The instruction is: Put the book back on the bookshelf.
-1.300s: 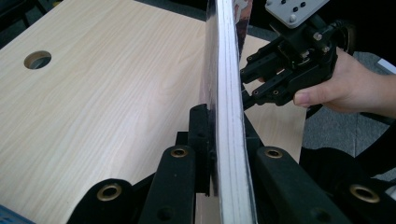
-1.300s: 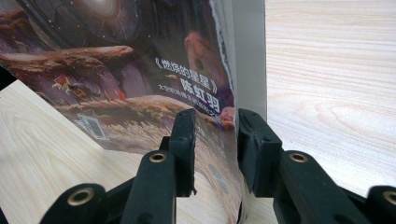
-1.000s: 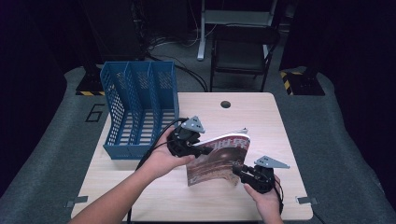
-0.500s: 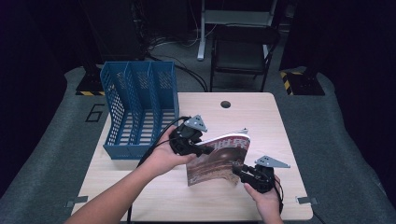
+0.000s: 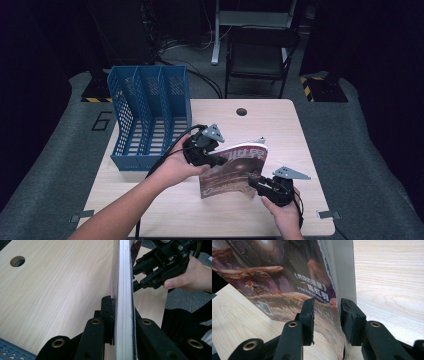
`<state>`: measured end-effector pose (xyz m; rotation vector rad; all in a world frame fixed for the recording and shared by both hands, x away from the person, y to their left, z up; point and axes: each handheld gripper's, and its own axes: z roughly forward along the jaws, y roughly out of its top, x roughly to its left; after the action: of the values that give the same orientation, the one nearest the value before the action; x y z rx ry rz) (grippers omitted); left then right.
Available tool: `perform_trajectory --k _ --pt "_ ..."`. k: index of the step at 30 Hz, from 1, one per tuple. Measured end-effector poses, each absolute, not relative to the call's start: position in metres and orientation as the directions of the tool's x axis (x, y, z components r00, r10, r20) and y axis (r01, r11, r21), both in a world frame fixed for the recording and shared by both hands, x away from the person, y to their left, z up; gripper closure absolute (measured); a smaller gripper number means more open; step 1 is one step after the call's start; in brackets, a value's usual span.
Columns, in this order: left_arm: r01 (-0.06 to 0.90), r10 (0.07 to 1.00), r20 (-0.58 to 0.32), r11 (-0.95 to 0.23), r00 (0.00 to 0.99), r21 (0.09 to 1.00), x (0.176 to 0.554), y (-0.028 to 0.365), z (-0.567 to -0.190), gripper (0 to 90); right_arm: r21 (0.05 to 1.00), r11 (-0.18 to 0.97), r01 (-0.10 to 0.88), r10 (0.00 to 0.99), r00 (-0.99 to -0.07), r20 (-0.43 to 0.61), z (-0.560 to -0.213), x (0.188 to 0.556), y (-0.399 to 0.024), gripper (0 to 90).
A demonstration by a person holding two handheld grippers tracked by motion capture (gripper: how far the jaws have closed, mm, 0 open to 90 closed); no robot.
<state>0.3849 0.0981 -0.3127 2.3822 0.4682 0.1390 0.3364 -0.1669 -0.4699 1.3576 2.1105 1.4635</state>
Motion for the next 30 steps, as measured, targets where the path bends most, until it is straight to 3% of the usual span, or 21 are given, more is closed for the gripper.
perform_trajectory --k 18,30 --pt "0.276 0.359 0.000 -0.717 0.933 0.640 0.3866 0.0960 -0.3105 83.4 0.829 0.073 0.555 0.783 -0.546 0.297 -0.4692 0.3377 -0.1672 63.5" --pt "0.278 0.365 0.010 -0.727 0.931 0.628 0.3851 0.0937 -0.3091 83.6 0.827 0.112 0.550 0.801 -0.543 0.252 -0.4707 0.3378 -0.1656 55.7"
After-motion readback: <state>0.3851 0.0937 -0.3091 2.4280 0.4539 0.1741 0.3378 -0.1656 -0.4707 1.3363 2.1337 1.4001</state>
